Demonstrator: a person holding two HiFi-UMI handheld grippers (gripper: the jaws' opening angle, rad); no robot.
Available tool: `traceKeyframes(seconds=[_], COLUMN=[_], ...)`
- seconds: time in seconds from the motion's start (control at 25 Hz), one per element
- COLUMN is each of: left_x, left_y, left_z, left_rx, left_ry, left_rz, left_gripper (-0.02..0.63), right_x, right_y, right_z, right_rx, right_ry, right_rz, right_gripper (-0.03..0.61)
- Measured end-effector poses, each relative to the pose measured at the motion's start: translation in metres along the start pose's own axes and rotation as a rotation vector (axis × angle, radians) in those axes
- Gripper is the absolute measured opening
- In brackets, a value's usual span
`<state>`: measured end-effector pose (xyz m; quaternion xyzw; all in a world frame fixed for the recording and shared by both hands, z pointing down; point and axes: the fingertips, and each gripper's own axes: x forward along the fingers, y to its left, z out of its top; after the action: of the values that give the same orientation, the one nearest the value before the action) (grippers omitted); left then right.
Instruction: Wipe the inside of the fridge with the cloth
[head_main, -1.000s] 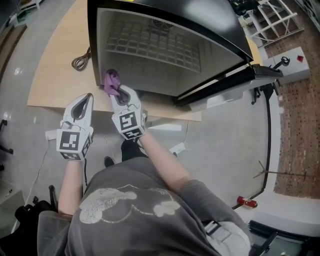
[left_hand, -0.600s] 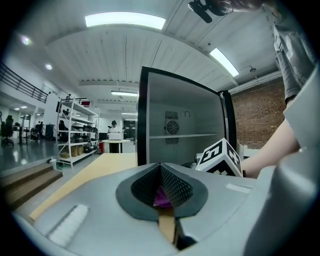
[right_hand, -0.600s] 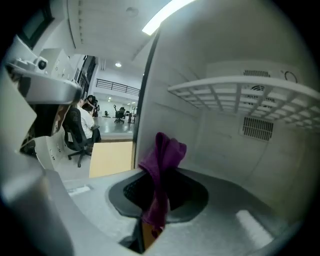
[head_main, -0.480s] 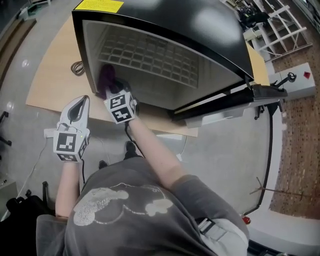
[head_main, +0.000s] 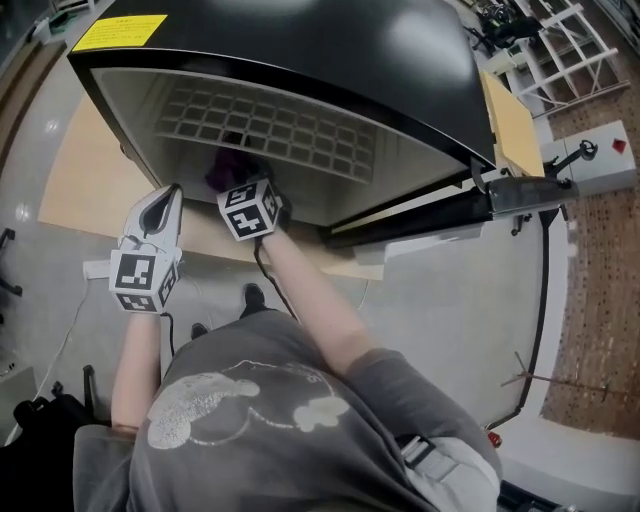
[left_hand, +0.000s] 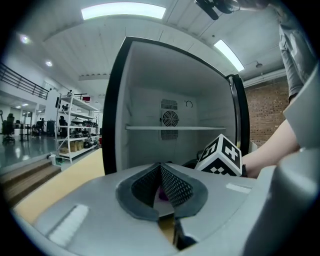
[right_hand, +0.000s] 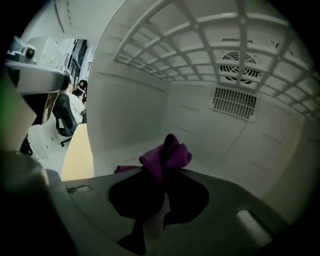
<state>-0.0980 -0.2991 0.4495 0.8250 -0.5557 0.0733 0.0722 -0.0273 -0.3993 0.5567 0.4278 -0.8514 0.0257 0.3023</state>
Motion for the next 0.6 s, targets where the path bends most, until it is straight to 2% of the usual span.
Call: traceKeyframes(seconds=[0.4,0.6], left_x=[0.044,0.053], left_y=[-0.046,-0.065], left_z=[-0.003,0.002], left_rx=[-0.017,-0.009], left_ry=[0.010,0.002], left_rz=[-0.121,-0.185], left_gripper=[0.017,0.017], right_x=[-0.050,-0.081], right_y=[-0.071,-0.095], right_z=[-0.057,-0.085], right_rx=[0.113,0.203], right_ry=[0.109,0.169], right_rz=[-0.217,-0.384], right_gripper=[0.044,0.044])
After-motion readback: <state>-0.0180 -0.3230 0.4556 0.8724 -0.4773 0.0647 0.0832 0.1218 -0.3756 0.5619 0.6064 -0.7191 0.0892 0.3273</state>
